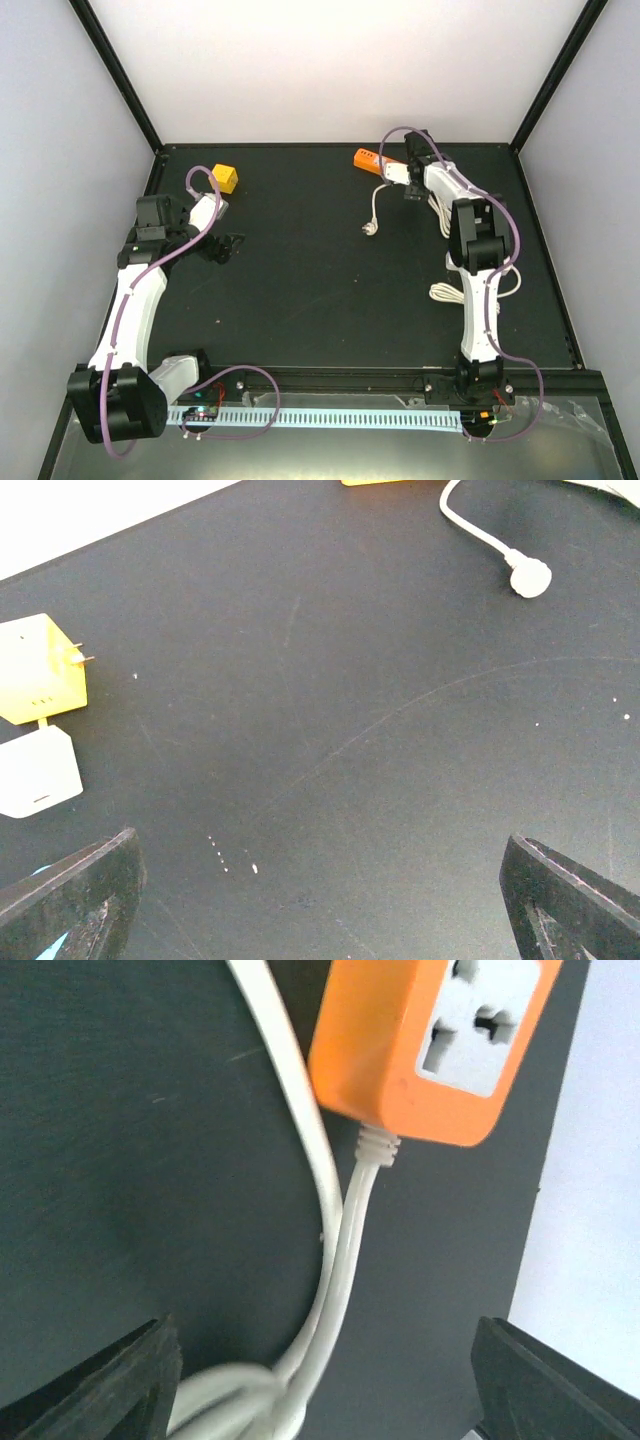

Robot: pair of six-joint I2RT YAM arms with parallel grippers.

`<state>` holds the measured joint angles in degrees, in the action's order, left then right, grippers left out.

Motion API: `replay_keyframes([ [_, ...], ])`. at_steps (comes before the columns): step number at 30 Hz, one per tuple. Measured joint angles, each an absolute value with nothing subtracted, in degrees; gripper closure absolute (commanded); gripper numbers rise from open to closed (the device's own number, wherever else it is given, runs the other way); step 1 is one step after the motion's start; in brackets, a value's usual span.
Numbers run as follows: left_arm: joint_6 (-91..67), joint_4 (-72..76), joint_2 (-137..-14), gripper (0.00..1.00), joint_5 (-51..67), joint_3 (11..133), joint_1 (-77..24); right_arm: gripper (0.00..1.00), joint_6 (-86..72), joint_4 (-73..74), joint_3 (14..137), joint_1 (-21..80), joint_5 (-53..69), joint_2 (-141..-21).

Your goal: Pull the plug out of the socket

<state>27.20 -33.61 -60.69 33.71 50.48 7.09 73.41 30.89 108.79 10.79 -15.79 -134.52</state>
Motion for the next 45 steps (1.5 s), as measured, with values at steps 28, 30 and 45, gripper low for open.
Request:
replay_keyframes([
  [28,26.96,-33.54,-58.81,0.01,37.26,50.35,7.09,0.2,78.78,56.82,51.16,6.22,-2.35,-77.19],
  [30,26.87,-33.5,-58.61,0.01,37.58,50.19,7.09,0.23,79.0,56.38,49.95,6.2,-3.05,-77.62],
  [45,26.39,-32.69,-55.81,0.01,37.76,48.18,7.09,0.84,74.94,54.15,50.11,7.14,-2.07,-86.41],
])
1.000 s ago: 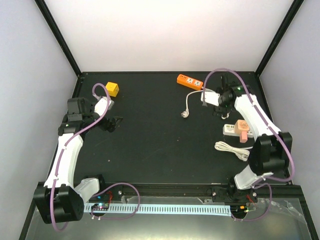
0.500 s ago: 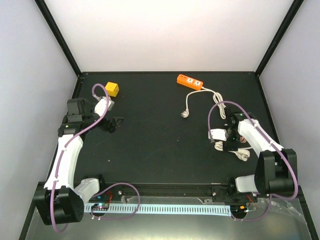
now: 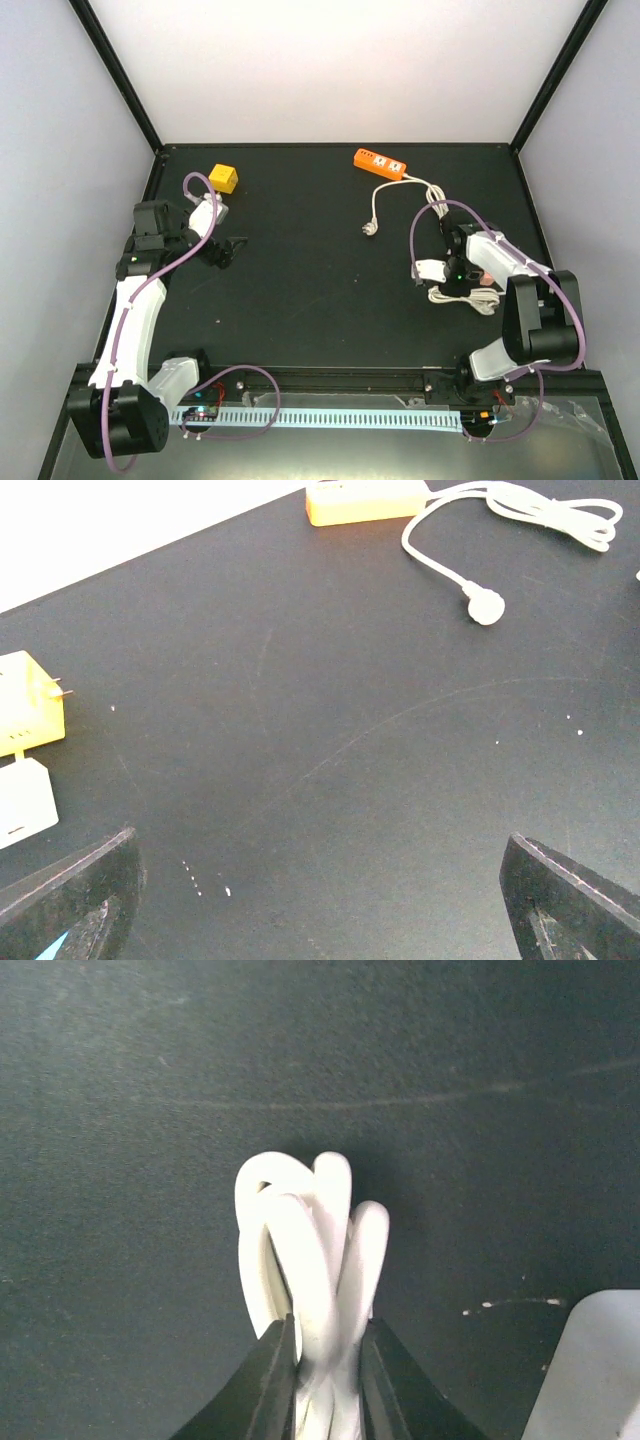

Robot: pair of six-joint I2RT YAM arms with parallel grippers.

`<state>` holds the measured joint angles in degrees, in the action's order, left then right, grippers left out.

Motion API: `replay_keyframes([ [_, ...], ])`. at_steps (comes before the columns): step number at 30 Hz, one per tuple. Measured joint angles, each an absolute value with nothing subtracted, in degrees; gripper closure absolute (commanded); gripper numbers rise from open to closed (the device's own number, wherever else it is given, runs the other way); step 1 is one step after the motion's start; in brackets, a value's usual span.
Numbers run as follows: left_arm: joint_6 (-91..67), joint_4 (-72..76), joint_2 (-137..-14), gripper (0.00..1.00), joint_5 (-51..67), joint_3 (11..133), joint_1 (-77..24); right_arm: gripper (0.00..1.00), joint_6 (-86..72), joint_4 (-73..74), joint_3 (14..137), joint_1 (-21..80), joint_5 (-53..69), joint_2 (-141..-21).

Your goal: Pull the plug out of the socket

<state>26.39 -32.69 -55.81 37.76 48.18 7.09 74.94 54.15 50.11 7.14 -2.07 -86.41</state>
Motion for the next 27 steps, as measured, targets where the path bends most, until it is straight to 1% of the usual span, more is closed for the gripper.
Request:
replay_keyframes([
  [7,25.89,-32.49,-56.01,0.01,37.78,48.18,7.09,0.88,71.64,55.42,50.17,11.92,-0.27,-85.86],
  [14,25.58,-32.47,-55.99,0.01,37.71,48.18,7.09,0.89,64.82,56.49,52.38,23.42,5.43,-86.52],
  [20,24.71,-32.45,-55.99,0.01,37.3,48.18,7.11,0.88,57.14,56.45,59.31,33.87,10.52,-91.88],
  [27,22.92,-32.45,-55.99,0.01,36.53,48.18,8.71,0.88,47.09,54.11,72.99,43.2,15.73,-103.15],
])
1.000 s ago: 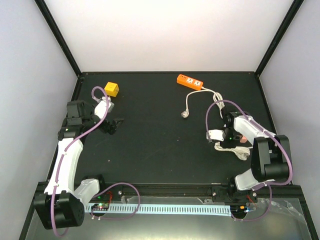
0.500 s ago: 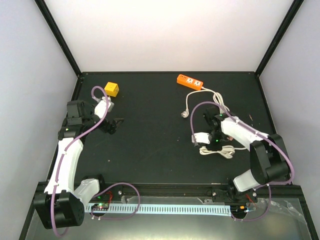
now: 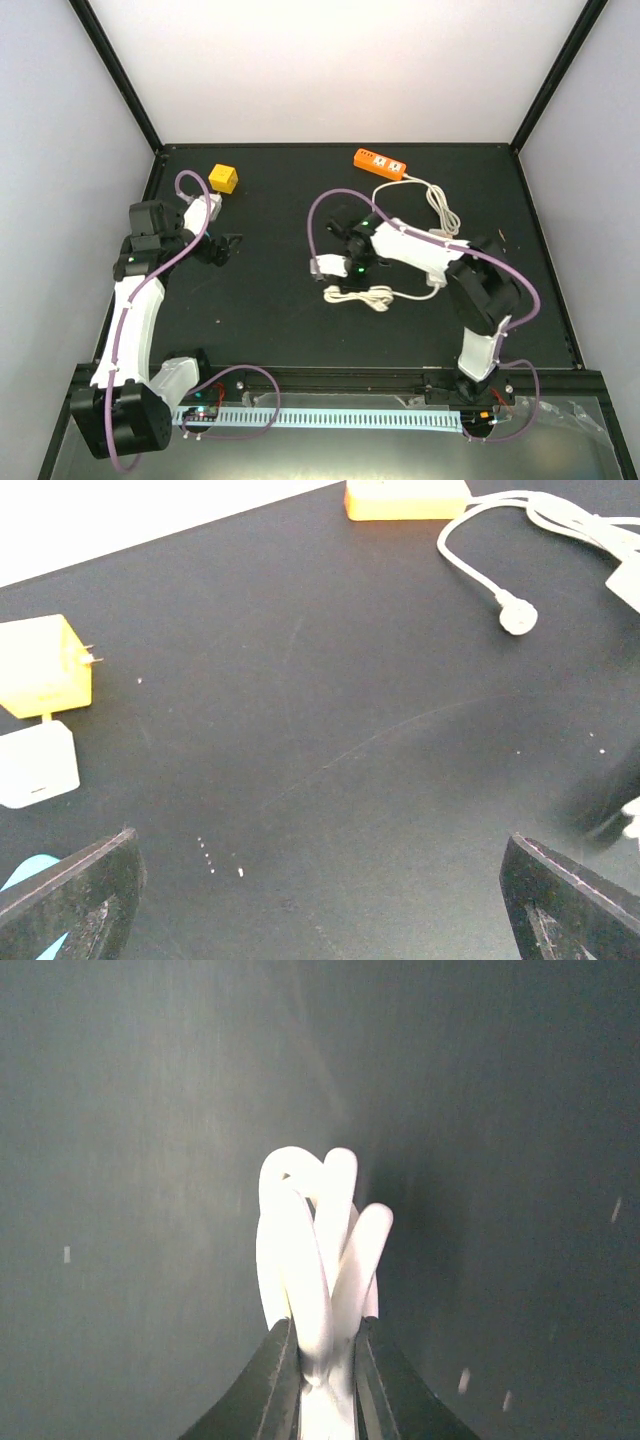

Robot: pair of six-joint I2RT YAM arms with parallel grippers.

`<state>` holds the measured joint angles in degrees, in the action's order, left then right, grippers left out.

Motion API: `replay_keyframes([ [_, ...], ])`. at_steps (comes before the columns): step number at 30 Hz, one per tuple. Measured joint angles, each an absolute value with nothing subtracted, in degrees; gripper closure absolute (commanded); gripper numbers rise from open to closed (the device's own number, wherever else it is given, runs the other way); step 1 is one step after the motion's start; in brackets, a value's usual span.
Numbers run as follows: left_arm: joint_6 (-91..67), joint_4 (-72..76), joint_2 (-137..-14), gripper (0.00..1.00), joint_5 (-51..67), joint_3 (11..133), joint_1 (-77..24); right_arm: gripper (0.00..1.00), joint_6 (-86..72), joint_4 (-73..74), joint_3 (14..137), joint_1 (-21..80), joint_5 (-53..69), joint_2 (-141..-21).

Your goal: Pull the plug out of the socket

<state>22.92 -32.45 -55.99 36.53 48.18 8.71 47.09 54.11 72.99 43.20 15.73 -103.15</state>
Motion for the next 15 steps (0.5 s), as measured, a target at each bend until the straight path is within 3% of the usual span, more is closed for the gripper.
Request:
replay_keyframes([
  [15,16.64,-31.88,-57.43,0.01,35.27,51.27,19.97,0.85,34.35,52.66,111.53,56.4,18.55,-129.47],
])
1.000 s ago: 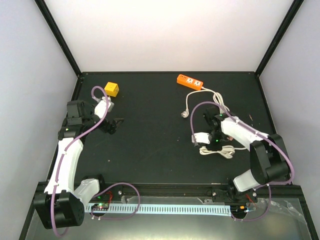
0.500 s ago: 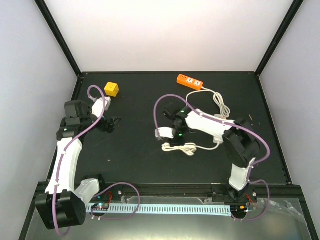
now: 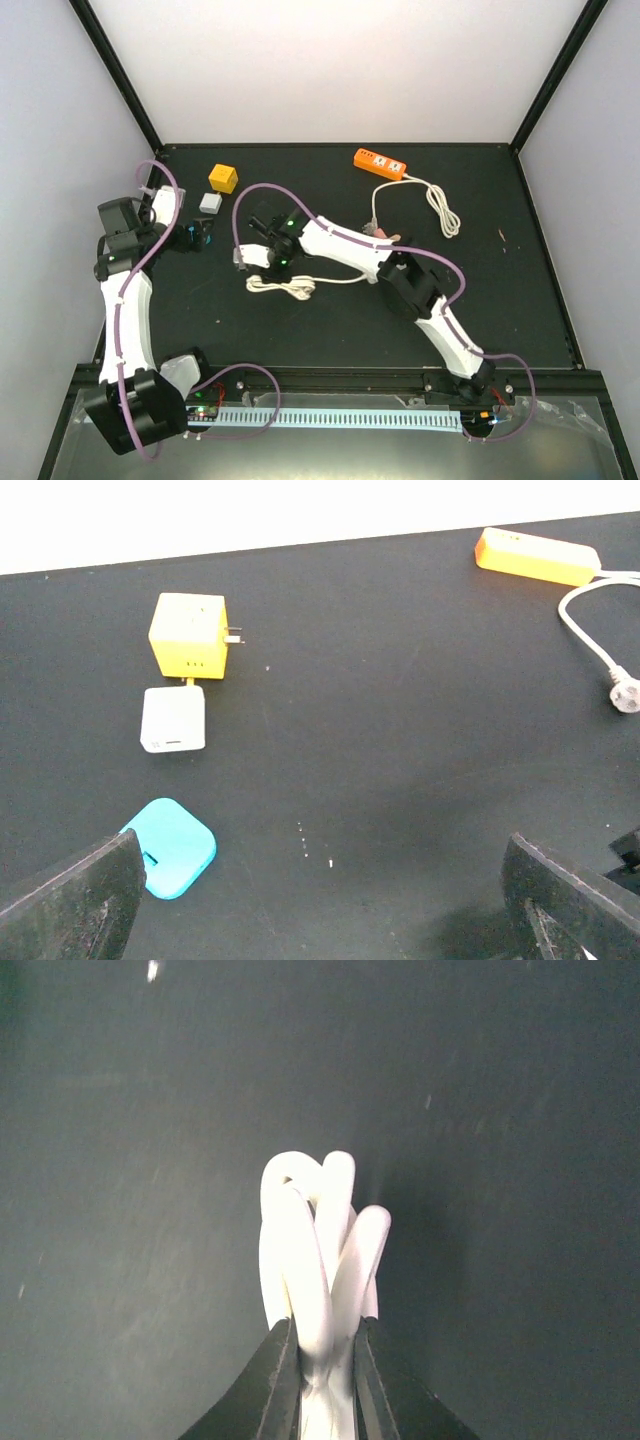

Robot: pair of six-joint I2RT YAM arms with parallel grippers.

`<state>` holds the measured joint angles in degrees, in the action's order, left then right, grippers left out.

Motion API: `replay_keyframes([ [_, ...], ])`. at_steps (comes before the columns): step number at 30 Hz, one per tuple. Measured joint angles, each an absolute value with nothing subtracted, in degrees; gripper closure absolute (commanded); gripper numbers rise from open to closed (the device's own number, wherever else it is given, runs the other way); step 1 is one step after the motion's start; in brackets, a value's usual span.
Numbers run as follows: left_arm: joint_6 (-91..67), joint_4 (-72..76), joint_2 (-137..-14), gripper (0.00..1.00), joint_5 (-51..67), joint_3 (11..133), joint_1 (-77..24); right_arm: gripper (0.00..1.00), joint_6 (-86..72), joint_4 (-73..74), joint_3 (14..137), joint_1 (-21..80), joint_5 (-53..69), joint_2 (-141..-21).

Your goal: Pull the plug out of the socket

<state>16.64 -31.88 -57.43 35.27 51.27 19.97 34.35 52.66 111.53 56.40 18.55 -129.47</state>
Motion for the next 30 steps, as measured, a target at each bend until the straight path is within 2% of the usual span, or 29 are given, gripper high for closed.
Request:
replay_keyframes([
  [5,15.99,-31.59,-58.33,0.01,36.1,51.31,21.91,0.82,31.77,52.64,123.2,58.63,18.26,-136.84],
  [6,15.88,-31.59,-58.57,0.01,36.27,51.31,22.09,0.79,31.22,52.29,124.68,59.07,18.2,-137.71],
  [7,15.81,-31.62,-58.67,0.01,36.32,51.31,22.26,0.72,30.72,51.81,125.95,59.55,18.2,-138.37],
  [9,15.64,-31.62,-58.85,0.01,36.42,51.35,22.74,0.5,29.8,50.87,126.98,60.12,18.37,-138.85],
  [10,15.57,-31.62,-58.94,0.01,36.49,51.46,22.94,0.43,29.15,50.52,127.04,60.29,18.57,-138.85],
  [16,15.51,-31.62,-60.18,0.01,38.7,53.06,23.59,0.24,28.05,49.1,127.02,60.77,18.96,-138.47],
  [23,19.64,-31.57,-61.39,0.01,40.14,53.54,23.62,0.2,28.36,49.3,118.13,59.66,18.46,-128.44],
  [30,30.06,-36.77,-68.99,0.01,44.66,60.16,21.58,0.2,28.01,48.34,104.29,52.84,19.9,-108.03],
])
